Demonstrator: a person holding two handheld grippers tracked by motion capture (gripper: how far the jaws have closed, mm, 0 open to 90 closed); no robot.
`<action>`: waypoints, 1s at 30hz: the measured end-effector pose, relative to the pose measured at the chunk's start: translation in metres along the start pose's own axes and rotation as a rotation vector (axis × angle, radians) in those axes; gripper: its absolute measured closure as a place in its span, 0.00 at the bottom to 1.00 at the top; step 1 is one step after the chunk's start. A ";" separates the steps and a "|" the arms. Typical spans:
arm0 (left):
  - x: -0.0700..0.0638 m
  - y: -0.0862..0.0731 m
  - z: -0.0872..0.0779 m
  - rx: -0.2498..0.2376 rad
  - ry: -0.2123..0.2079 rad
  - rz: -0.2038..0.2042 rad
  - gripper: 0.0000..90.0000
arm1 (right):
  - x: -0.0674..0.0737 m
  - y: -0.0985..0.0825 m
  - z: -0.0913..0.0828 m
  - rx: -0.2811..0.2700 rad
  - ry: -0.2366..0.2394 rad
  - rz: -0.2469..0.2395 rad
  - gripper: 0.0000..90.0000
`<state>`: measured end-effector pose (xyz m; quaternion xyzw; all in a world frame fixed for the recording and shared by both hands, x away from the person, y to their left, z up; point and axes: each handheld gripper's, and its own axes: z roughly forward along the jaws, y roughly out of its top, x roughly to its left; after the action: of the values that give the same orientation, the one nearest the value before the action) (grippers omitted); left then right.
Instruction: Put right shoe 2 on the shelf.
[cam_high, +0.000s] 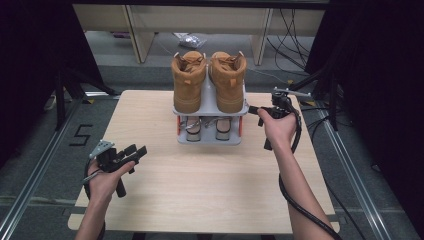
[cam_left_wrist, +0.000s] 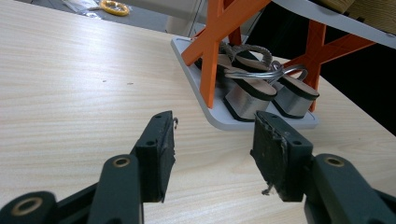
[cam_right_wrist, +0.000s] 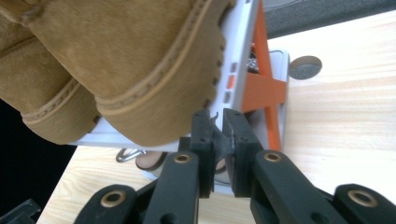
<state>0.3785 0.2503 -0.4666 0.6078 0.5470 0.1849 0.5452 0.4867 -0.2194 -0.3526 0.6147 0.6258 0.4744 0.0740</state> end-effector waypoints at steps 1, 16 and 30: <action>0.000 0.000 0.000 0.002 0.000 0.000 0.53 | 0.000 -0.001 -0.002 0.007 -0.004 0.032 0.92; 0.001 -0.003 0.002 0.004 0.012 0.004 0.53 | -0.035 -0.031 -0.021 -0.021 -0.021 0.033 0.90; 0.000 -0.006 0.005 0.018 0.015 0.011 0.53 | -0.050 -0.068 -0.029 -0.051 0.013 0.047 0.89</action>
<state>0.3799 0.2470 -0.4734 0.6142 0.5493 0.1877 0.5346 0.4313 -0.2618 -0.4085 0.6240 0.5993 0.4959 0.0743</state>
